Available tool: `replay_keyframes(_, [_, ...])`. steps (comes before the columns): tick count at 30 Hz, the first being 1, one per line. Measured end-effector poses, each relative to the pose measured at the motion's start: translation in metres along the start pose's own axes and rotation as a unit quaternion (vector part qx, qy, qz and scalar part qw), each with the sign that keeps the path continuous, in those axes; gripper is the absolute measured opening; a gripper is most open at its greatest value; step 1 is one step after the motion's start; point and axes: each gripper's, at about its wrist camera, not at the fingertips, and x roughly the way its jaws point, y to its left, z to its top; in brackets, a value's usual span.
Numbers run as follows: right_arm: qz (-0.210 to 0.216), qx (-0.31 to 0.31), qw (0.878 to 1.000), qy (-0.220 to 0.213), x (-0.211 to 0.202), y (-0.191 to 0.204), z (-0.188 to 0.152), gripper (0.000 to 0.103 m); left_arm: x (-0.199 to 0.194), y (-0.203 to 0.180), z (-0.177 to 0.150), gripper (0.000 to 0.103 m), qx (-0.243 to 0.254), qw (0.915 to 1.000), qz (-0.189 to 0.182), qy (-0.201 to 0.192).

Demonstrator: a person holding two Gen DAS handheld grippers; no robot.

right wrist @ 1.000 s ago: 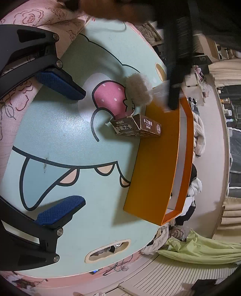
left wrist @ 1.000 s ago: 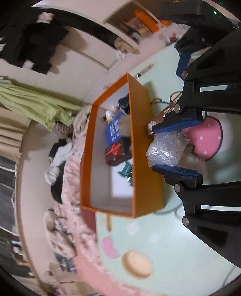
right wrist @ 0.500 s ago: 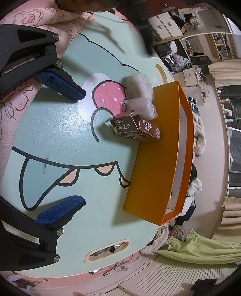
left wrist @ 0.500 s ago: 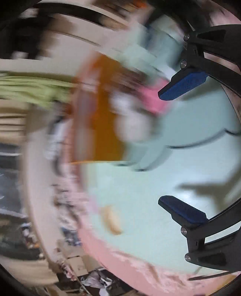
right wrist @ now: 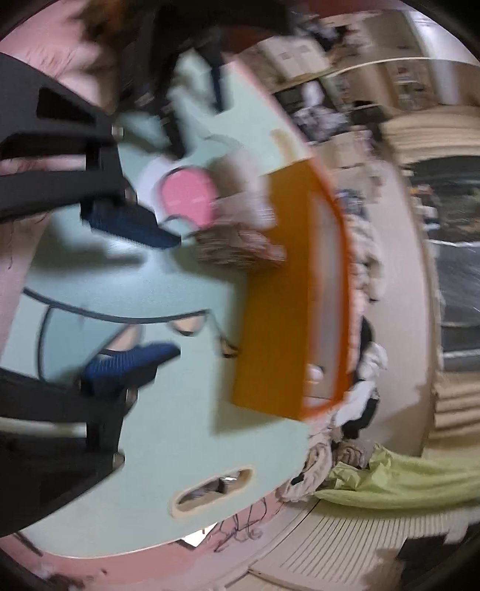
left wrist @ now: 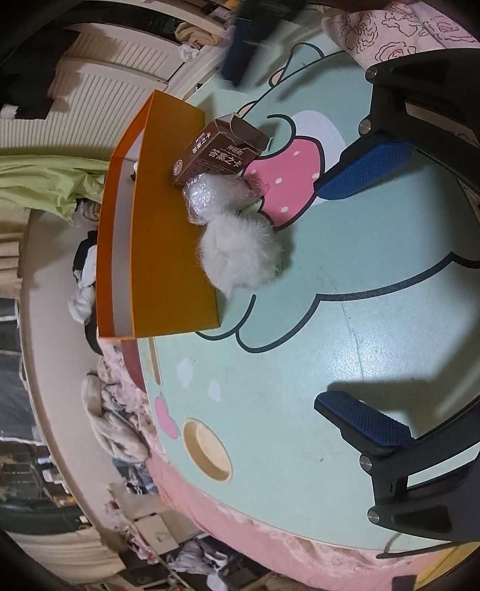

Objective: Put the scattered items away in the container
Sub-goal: 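Lift the plastic bag out and set it between pompom and carton, then grasp the red-and-black patterned box inside the orange box with the right gripper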

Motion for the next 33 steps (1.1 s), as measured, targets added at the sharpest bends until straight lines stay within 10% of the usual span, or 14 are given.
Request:
replay_keyframes(4, [0.026, 0.033, 0.999, -0.007, 0.007, 0.001, 0.079, 0.029, -0.002, -0.001, 0.000, 0.103, 0.000, 1.0000, 0.000, 0.000])
replay_keyframes(9, [0.058, 0.056, 0.979, 0.189, 0.108, 0.010, 0.151, 0.029, -0.011, -0.005, 0.004, 0.103, 0.000, 1.0000, 0.000, -0.004])
replay_keyframes(15, [-0.029, 0.003, 0.962, 0.273, 0.174, 0.028, 0.148, 0.043, -0.010, -0.004, 0.008, 0.103, 0.000, 1.0000, -0.002, -0.008])
replay_keyframes(20, [-0.013, -0.001, 0.950, 0.313, 0.192, 0.036, 0.141, 0.046, -0.014, 0.004, 0.011, 0.103, 0.000, 0.9999, -0.003, -0.011])
replay_keyframes(26, [-0.004, 0.014, 0.970, 0.245, 0.174, 0.036, 0.151, 0.041, -0.018, 0.003, 0.009, 0.103, 0.000, 0.9999, -0.002, -0.012])
replay_keyframes(33, [0.048, 0.028, 0.995, 0.085, 0.041, 0.030, 0.148, 0.041, -0.020, 0.006, 0.007, 0.103, 0.000, 0.9999, -0.002, -0.013])
